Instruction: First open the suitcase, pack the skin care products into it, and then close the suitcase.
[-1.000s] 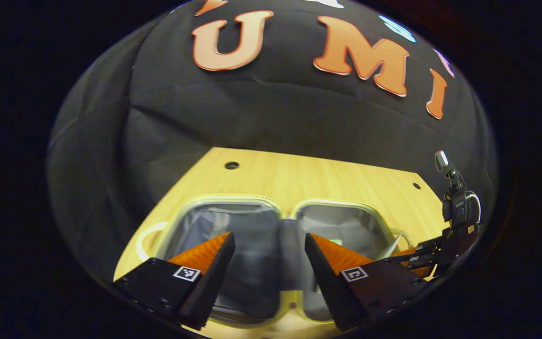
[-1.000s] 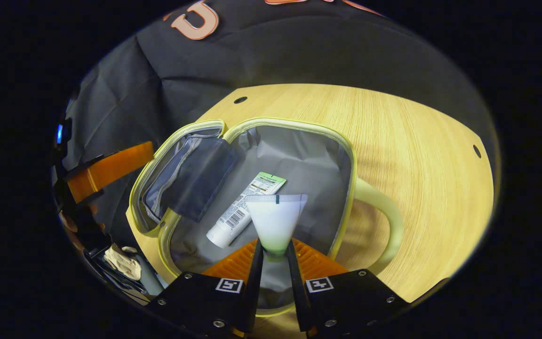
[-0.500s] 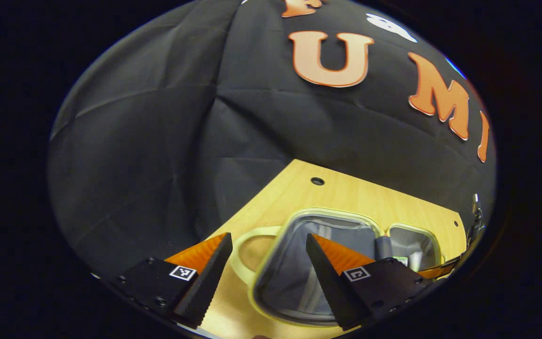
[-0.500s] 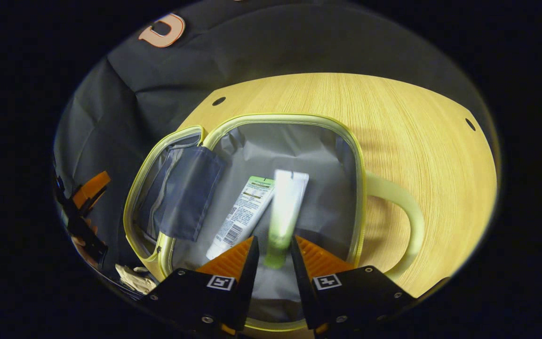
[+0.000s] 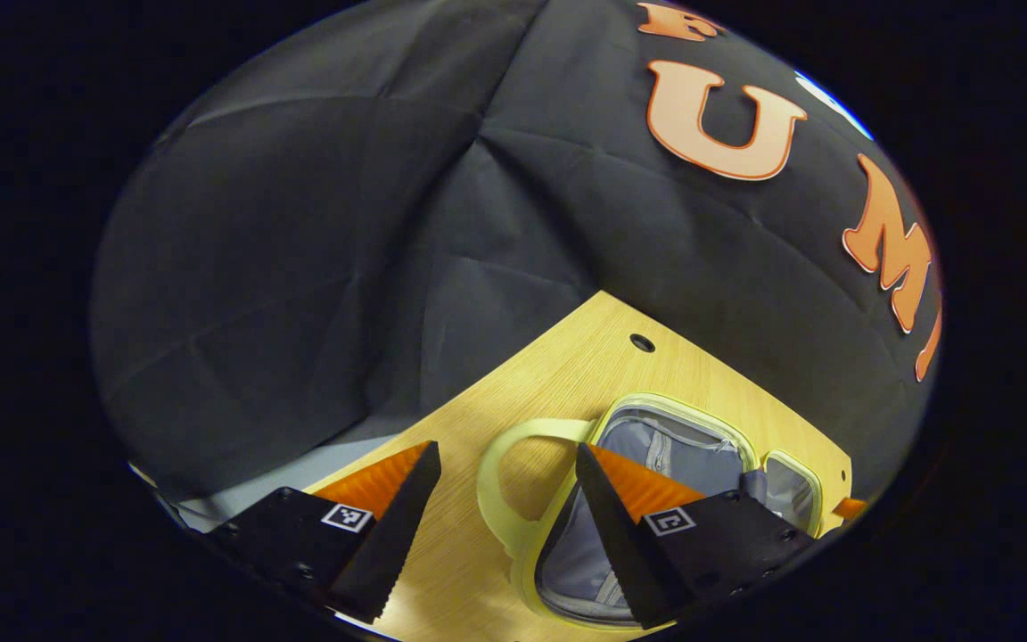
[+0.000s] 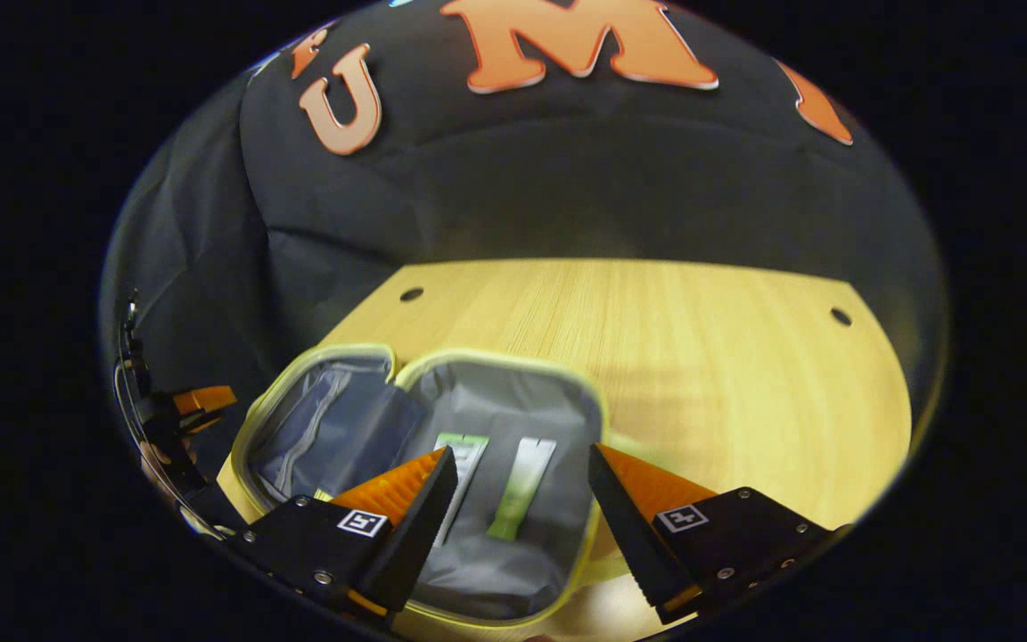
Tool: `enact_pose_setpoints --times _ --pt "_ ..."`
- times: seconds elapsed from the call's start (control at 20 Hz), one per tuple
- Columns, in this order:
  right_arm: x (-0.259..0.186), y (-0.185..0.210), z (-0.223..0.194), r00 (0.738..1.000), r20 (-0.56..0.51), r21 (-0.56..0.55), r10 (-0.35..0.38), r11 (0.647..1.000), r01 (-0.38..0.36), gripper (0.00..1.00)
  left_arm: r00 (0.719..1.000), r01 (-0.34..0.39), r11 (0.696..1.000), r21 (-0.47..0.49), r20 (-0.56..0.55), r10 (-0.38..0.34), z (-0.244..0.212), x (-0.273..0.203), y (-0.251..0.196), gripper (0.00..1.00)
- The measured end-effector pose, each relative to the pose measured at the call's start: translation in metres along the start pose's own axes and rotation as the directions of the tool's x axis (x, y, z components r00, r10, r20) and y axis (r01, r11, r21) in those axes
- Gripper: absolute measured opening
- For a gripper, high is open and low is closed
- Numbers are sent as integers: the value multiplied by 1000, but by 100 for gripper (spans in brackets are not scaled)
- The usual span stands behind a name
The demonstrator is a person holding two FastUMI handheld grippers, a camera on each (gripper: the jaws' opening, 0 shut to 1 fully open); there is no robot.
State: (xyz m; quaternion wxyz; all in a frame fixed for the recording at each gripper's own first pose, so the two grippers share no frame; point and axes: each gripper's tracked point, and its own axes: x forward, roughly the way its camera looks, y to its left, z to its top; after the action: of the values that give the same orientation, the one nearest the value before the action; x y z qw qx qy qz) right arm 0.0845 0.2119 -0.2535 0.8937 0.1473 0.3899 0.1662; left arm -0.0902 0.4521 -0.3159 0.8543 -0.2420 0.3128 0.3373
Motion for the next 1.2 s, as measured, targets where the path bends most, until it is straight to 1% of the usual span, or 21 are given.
enact_pose_setpoints --times 0.1,0.2,0.45,0.5,0.55,0.6,0.65,0.7,0.75,0.8,0.9,1.05,1.15,1.2 --pt "-20 -20 28 994 92 -21 -52 998 54 94 999 -1 1000 -19 -35 0 -8 11 3 94" --pt "-39 -40 50 981 161 -32 -108 993 114 94 998 -4 999 -41 -70 1 -15 24 4 94" --pt "-92 -88 89 927 296 -53 -231 965 257 94 988 7 988 -154 -149 -30 -22 45 13 94" --pt "-106 -100 94 916 314 -61 -250 957 282 94 984 14 986 -164 -171 -42 -30 57 10 83" --pt "-120 -112 101 902 333 -67 -275 947 314 94 978 13 985 -174 -204 -49 -38 61 8 81" --pt "-134 -123 109 887 353 -65 -299 938 341 94 976 22 982 -189 -210 -62 -39 65 7 81" --pt "-150 -132 116 871 373 -61 -321 928 368 94 971 10 983 -185 -233 -53 -44 70 8 73" --pt "-166 -143 122 852 392 -55 -348 915 399 94 967 14 985 -172 -250 -58 -49 72 10 48" --pt "-183 -152 129 833 414 -52 -368 904 425 94 962 12 989 -146 -268 -51 -54 72 11 23" --pt "-199 -164 137 804 441 -50 -400 883 467 94 962 24 992 -125 -267 -57 -50 71 11 17" --pt "-232 -184 155 727 511 -61 -458 824 563 95 965 58 993 -102 -251 -82 -41 66 6 11" --pt "-281 -204 177 612 607 -101 -506 715 691 95 974 90 995 -39 -205 -96 -26 51 -8 10" --pt "-303 -208 188 553 654 -118 -515 653 748 95 981 102 995 17 -167 -98 -8 39 -12 10" --pt "-310 -208 193 537 670 -117 -513 642 758 95 984 111 993 38 -146 -104 2 31 -15 10"
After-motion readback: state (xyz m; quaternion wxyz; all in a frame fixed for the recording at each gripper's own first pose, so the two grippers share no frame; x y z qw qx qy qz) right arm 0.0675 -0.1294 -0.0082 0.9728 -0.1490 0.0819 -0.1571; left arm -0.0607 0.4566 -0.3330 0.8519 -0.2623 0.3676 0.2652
